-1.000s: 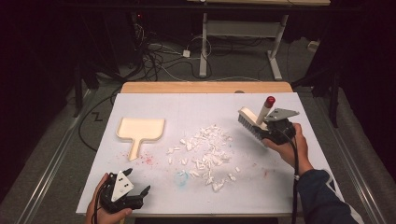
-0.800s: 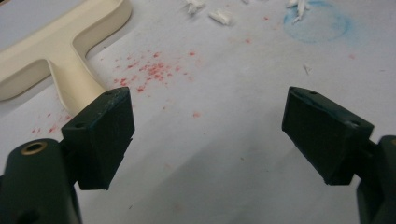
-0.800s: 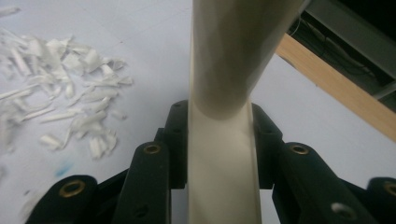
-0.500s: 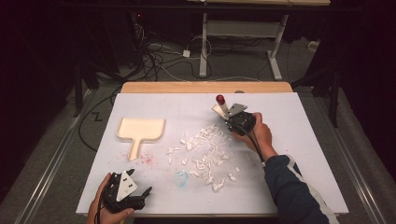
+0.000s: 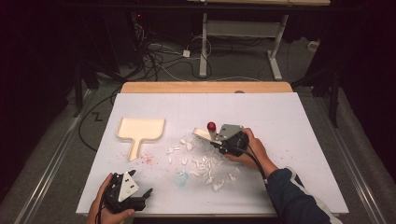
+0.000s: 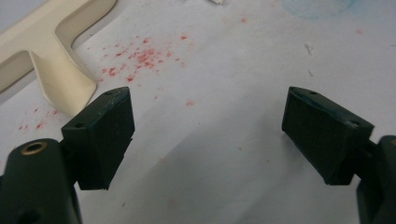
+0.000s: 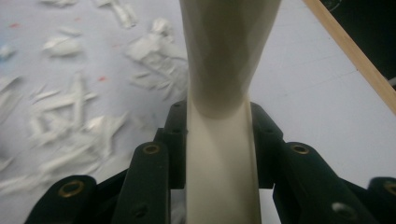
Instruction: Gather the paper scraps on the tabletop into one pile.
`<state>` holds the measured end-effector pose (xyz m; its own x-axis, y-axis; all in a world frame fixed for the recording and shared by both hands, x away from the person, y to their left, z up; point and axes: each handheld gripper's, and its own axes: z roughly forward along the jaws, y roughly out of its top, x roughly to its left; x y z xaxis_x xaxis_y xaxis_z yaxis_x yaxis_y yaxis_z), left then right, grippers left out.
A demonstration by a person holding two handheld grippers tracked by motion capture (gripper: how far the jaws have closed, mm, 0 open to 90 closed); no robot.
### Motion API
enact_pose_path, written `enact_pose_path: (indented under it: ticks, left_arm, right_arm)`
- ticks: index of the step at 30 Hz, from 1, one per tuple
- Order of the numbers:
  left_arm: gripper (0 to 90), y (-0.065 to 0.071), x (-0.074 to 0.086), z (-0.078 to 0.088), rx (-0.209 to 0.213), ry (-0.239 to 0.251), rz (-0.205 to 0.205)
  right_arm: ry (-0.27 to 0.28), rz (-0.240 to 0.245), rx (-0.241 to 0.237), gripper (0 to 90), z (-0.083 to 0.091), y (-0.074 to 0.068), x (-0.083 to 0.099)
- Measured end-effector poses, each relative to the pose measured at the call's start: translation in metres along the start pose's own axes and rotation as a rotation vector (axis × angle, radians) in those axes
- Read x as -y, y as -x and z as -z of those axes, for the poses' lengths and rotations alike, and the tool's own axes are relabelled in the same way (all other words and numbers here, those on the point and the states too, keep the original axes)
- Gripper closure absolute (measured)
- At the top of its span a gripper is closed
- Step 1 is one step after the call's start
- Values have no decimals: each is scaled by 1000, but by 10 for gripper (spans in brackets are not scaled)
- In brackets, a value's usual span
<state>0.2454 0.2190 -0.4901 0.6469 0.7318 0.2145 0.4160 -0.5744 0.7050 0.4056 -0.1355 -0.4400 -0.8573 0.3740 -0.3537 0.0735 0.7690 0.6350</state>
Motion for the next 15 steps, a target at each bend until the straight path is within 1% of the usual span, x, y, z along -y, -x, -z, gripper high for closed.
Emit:
enact_pose_path:
  ticks: [1, 2, 3, 4, 5, 6, 7, 8, 9, 10, 11, 13, 15]
  left_arm:
    - [159, 0, 0, 0, 1, 4, 2]
    - [159, 0, 0, 1, 2, 5, 2]
    - [159, 0, 0, 1, 1, 8, 0]
    - [159, 0, -1, 1, 0, 9, -3]
    - [159, 1, -1, 1, 0, 9, -4]
    - [160, 1, -1, 1, 1, 7, -6]
    - [160, 0, -1, 1, -3, 11, -19]
    - [159, 1, -1, 0, 1, 4, -8]
    - [159, 1, -2, 0, -2, 9, -22]
    - [159, 1, -2, 0, 4, 5, -10]
    - [159, 2, -3, 0, 4, 9, -7]
    - [160, 1, -3, 0, -2, 15, -22]
    - [159, 1, -4, 0, -1, 15, -23]
  right_arm:
    - [2, 0, -15, 675, 6, -4, 1]
    - [16, 8, -40, 676, 11, -6, 3]
    - [31, 15, -53, 677, 17, -8, 4]
    - [43, 4, -65, 677, 23, -11, 4]
    - [47, 21, -80, 678, 28, -13, 5]
    - [52, 28, -72, 678, 32, -16, 5]
    - [56, 26, -68, 678, 36, -17, 6]
    - [61, 21, -62, 678, 40, -18, 5]
    - [71, 3, -46, 678, 44, -18, 5]
    - [82, -3, -37, 678, 48, -16, 5]
    - [89, -25, -28, 678, 52, -15, 5]
    - [116, -56, 0, 678, 63, -11, 5]
    - [129, -94, 30, 678, 75, -7, 5]
